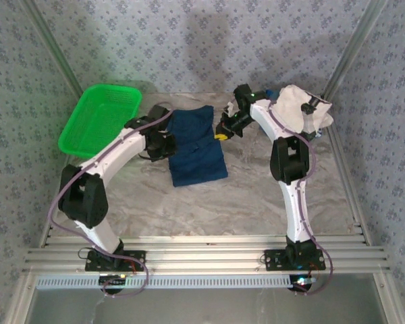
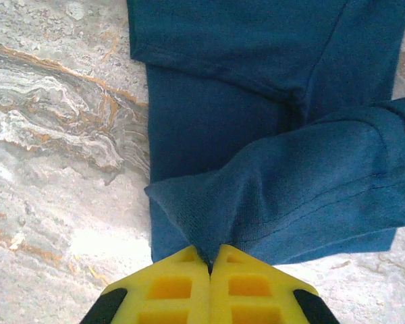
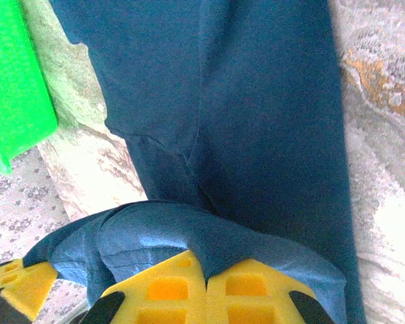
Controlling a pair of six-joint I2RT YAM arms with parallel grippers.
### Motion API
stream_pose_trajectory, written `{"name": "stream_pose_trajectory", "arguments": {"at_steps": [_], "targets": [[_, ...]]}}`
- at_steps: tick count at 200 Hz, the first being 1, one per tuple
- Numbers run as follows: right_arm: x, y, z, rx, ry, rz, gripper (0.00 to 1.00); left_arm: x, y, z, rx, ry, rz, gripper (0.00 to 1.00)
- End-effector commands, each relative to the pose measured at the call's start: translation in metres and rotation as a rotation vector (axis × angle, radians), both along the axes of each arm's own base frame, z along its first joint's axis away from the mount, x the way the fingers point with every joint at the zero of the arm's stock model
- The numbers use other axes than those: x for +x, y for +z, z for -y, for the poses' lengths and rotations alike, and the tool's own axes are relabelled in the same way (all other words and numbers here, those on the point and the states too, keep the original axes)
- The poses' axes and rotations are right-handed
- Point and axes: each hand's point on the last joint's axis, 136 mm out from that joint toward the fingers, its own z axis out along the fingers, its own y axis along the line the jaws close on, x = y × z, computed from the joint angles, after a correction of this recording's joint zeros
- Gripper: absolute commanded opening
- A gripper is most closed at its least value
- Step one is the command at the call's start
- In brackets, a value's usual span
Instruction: Fold and stack the t-shirts
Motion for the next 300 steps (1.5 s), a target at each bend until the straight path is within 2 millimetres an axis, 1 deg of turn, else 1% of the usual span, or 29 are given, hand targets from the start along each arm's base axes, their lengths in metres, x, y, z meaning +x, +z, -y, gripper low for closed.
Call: {"name": "stream_pose_trajectory", "arguments": {"at_steps": [1,20,31,37,47,58,66,77,84,85,94,109,122,124,132,136,140,148,158,171,175,178,180,190,199,219,251,272,300], "targets": [[0.019,-0.007,0.003,0.02,-0.04,0.005,0.04,0.017,0.003,0.0,-0.011,-0.009,0.032,0.02],[0.032,-0.012,-0.001,0.045,-0.061,0.022,0.08,0.028,-0.006,-0.003,-0.006,0.002,0.038,0.03],[0.042,-0.014,-0.007,0.078,-0.074,0.031,0.13,0.037,-0.011,-0.005,-0.01,0.012,0.042,0.05],[0.047,-0.014,-0.011,0.101,-0.081,0.033,0.19,0.043,-0.012,-0.006,-0.014,0.02,0.051,0.11],[0.058,-0.012,-0.014,0.128,-0.096,0.044,0.28,0.054,-0.009,-0.008,-0.028,0.035,0.071,0.26],[0.071,-0.003,-0.013,0.152,-0.119,0.072,0.36,0.069,0.002,-0.006,-0.059,0.041,0.109,0.41],[0.081,0.008,-0.013,0.183,-0.134,0.098,0.42,0.08,0.015,-0.005,-0.073,0.047,0.141,0.5],[0.091,0.027,-0.009,0.219,-0.159,0.135,0.43,0.093,0.037,-0.003,-0.086,0.044,0.18,0.57],[0.094,0.041,-0.005,0.225,-0.166,0.162,0.45,0.1,0.056,-0.001,-0.092,0.041,0.215,0.59],[0.094,0.043,-0.004,0.225,-0.166,0.166,0.45,0.099,0.055,-0.001,-0.088,0.04,0.209,0.59],[0.092,0.056,0.002,0.221,-0.164,0.186,0.46,0.104,0.077,0.001,-0.099,0.037,0.242,0.62],[0.072,0.075,0.013,0.203,-0.138,0.199,0.47,0.103,0.11,0.005,-0.137,0.038,0.295,0.64],[0.049,0.085,0.021,0.188,-0.106,0.206,0.47,0.089,0.124,0.009,-0.154,0.023,0.315,0.66],[0.043,0.081,0.023,0.18,-0.103,0.194,0.48,0.086,0.126,0.009,-0.154,0.021,0.315,0.67],[0.029,0.081,0.03,0.163,-0.107,0.187,0.49,0.072,0.127,0.011,-0.15,0.011,0.31,0.68],[0.019,0.079,0.034,0.148,-0.107,0.182,0.48,0.064,0.126,0.012,-0.152,0.006,0.304,0.68],[0.014,0.077,0.037,0.143,-0.108,0.187,0.47,0.057,0.124,0.014,-0.156,0.001,0.301,0.68],[0.002,0.076,0.04,0.147,-0.109,0.201,0.46,0.039,0.113,0.016,-0.162,-0.004,0.274,0.68],[-0.011,0.063,0.041,0.155,-0.132,0.186,0.45,0.018,0.095,0.016,-0.159,0.003,0.237,0.65],[-0.031,0.043,0.036,0.173,-0.119,0.149,0.37,-0.006,0.07,0.011,-0.158,0.033,0.197,0.61],[-0.037,0.035,0.034,0.174,-0.107,0.127,0.33,-0.011,0.065,0.011,-0.167,0.041,0.195,0.58],[-0.041,0.029,0.033,0.175,-0.102,0.108,0.3,-0.016,0.056,0.009,-0.167,0.052,0.178,0.55],[-0.04,0.028,0.032,0.182,-0.101,0.116,0.27,-0.02,0.05,0.007,-0.165,0.059,0.164,0.52],[-0.043,0.014,0.02,0.207,-0.082,0.082,0.15,-0.024,0.034,0.006,-0.185,0.083,0.159,0.37],[-0.04,0.004,0.01,0.223,-0.072,0.068,0.08,-0.026,0.02,0.006,-0.181,0.09,0.142,0.28],[-0.03,-0.016,-0.01,0.222,-0.059,0.047,0.06,-0.015,-0.004,0.016,-0.167,0.073,0.101,0.19],[-0.001,-0.05,-0.018,0.181,-0.101,-0.006,0.03,0.011,-0.05,0.028,-0.095,0.055,-0.006,0.13],[0.02,-0.066,-0.019,0.167,-0.137,-0.029,0.03,0.035,-0.073,0.022,-0.053,0.091,-0.03,0.13],[0.052,-0.08,-0.02,0.168,-0.192,-0.028,0.03,0.071,-0.081,0.007,0.039,0.128,-0.002,0.16]]}}
